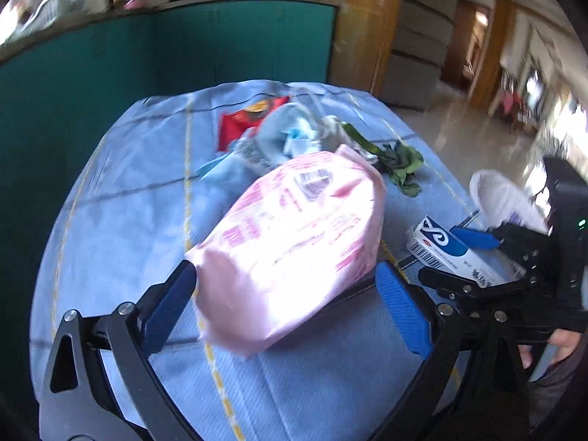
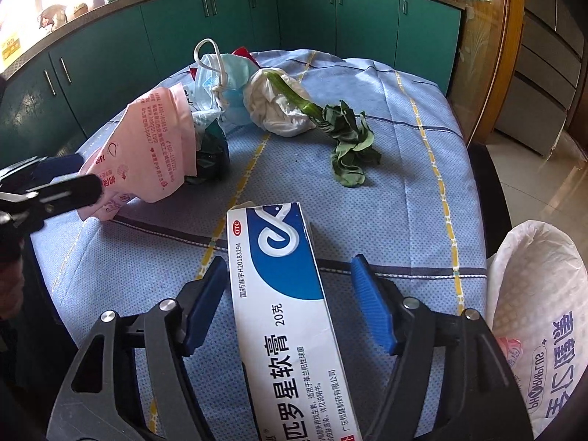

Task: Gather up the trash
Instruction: 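Reach the left tool to the large pink package and close on it, then lift the pink package with the left tool while the right tool holds the box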

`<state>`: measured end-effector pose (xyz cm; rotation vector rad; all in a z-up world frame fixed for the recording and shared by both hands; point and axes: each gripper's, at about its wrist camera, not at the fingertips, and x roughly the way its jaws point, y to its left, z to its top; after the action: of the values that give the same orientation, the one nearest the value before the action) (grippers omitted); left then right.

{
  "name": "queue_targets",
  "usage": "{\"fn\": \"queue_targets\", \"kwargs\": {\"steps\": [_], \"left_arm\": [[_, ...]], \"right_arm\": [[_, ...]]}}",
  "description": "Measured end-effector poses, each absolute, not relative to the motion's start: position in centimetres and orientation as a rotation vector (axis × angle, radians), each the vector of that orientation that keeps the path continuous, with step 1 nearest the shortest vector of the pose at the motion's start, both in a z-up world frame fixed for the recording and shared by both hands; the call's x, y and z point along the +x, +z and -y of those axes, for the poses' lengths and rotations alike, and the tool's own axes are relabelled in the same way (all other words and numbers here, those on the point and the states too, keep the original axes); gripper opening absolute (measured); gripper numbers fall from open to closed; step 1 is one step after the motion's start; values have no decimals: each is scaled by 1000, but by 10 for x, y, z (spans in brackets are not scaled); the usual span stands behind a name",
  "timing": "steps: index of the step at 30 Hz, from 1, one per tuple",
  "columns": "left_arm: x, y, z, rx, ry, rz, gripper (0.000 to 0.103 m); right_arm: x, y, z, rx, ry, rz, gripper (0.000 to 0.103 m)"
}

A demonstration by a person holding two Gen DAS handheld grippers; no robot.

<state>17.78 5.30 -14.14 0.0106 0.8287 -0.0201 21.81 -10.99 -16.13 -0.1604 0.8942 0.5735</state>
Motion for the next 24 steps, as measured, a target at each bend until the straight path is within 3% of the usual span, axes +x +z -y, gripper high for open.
{"fn": "queue_targets", "kwargs": {"steps": [7, 9, 10, 12, 15, 24], "left_arm": [[197, -153, -27, 169, -37, -840, 99], [196, -155, -27, 164, -45, -843, 91], [195, -157, -29, 156, -55, -848, 89], [193, -160, -30, 148, -75, -852, 84], [187, -162, -26, 184, -76, -838, 77], [166, -172, -22, 175, -78, -823, 71]], "right_arm": [[216, -162, 108, -175, 574, -886, 77], [216, -162, 108, -171, 582, -883, 77], [213, -161, 108, -172, 586, -881, 76], [211, -160, 107, -180, 598, -874, 60], [209, -159, 105, -177, 619, -871, 46], [207, -159, 104, -184, 617, -871, 46]]}}
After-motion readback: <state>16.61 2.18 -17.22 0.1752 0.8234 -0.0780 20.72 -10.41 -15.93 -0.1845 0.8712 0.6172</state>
